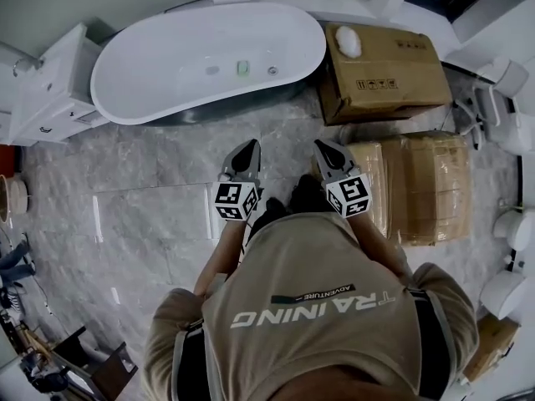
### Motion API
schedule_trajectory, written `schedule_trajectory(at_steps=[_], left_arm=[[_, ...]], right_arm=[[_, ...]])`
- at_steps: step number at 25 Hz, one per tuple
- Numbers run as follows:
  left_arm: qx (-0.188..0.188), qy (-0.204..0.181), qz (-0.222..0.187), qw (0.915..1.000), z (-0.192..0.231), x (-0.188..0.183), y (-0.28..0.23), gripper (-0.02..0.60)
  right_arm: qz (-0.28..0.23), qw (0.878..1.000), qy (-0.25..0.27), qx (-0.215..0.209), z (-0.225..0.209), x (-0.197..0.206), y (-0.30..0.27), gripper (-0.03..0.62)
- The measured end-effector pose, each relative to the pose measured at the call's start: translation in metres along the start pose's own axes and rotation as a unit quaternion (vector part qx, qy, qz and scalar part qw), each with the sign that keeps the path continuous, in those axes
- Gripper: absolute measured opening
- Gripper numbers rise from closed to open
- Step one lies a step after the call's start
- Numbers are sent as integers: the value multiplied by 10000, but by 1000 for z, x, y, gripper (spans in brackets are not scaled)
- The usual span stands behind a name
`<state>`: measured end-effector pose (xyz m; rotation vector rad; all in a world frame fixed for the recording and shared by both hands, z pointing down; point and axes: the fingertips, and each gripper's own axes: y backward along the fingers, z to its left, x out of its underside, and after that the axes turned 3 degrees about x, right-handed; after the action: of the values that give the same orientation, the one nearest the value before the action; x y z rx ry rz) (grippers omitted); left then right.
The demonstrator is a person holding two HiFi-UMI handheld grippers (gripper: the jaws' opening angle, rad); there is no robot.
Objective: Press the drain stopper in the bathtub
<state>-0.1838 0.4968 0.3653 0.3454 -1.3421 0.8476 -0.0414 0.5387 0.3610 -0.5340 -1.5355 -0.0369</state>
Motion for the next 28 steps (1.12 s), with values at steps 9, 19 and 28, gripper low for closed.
schedule_trajectory(at_steps=[9, 19, 28], left_arm=[[64, -117, 280, 9995, 23, -19, -84, 2], [-131, -180, 337, 9992, 47, -65, -208, 2], [-376, -45, 653, 9971, 80, -67, -238, 2]], right_arm=[[-49, 9986, -519, -16, -77, -12, -74, 9], [-43, 9963, -761, -408, -181, -39, -164, 8], [167, 9881, -1448, -491, -221, -38, -217, 9]])
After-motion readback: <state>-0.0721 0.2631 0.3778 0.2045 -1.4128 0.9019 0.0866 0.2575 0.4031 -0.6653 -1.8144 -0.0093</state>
